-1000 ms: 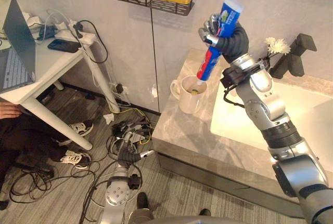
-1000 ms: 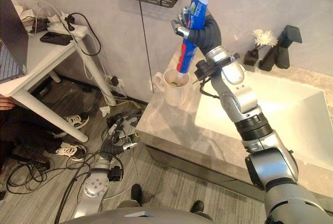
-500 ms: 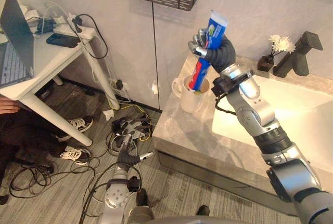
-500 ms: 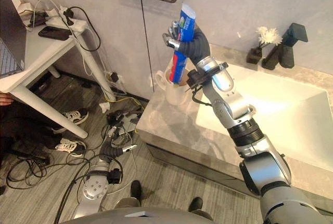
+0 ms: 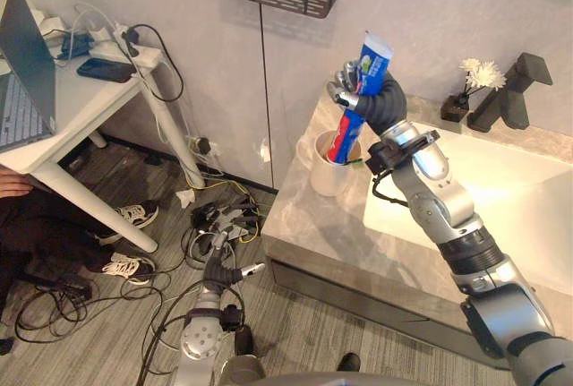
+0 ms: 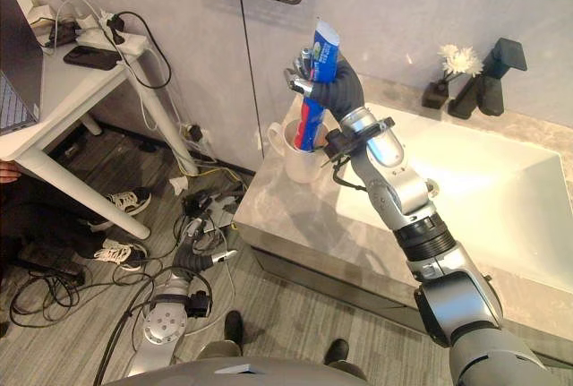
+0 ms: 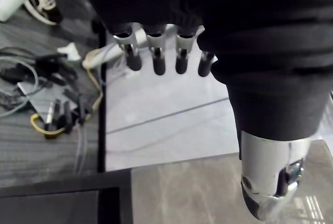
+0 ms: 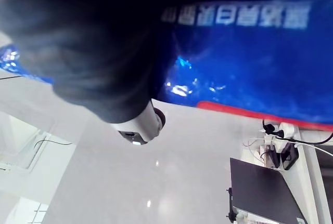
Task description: Organize washtable
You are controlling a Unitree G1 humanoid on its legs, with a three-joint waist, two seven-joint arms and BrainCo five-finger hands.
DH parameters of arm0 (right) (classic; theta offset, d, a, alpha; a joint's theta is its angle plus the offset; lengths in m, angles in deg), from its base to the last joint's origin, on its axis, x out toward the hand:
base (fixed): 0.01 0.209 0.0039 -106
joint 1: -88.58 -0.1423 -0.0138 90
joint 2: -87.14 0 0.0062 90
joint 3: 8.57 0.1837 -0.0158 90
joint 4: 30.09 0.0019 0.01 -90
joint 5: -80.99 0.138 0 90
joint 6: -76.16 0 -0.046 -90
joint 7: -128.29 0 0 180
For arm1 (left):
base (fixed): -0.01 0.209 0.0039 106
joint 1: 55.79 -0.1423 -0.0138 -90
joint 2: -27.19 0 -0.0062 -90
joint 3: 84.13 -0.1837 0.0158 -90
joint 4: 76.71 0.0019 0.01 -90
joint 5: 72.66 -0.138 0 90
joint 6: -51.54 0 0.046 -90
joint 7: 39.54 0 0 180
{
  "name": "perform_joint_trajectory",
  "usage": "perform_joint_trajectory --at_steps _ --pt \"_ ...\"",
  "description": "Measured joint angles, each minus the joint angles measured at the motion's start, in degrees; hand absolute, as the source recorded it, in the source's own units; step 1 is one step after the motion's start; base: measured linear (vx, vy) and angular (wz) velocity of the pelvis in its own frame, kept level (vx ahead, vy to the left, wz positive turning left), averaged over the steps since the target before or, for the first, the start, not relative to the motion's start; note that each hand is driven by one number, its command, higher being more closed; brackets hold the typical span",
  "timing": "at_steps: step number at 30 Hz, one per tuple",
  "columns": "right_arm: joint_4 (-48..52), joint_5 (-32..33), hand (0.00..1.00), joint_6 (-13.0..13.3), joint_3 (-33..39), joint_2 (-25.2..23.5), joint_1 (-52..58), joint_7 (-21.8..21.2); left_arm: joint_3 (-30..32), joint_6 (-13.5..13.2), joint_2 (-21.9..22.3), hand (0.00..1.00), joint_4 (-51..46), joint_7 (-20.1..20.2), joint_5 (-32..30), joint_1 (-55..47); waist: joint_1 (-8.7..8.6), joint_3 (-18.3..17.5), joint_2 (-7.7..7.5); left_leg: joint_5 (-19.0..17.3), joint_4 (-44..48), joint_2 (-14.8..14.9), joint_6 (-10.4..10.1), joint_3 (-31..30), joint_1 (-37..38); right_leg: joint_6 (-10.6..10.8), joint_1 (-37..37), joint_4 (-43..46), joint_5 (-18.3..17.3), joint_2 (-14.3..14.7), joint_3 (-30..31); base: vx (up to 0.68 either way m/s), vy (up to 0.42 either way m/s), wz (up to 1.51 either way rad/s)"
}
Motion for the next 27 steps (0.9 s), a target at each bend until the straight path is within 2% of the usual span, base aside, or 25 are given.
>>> perform_joint_trajectory --at_steps 27 --pt "2.4 -3.6 1.00 -1.0 0.5 -0.1 6.9 -0.9 -0.8 0.0 0.0 0.00 0.0 0.5 -0.1 -0.1 -0.04 0.0 -0.06 0.0 0.0 0.0 0.0 0.0 -0.5 0.0 -0.5 0.0 0.0 0.0 0.1 0.00 0.000 0.00"
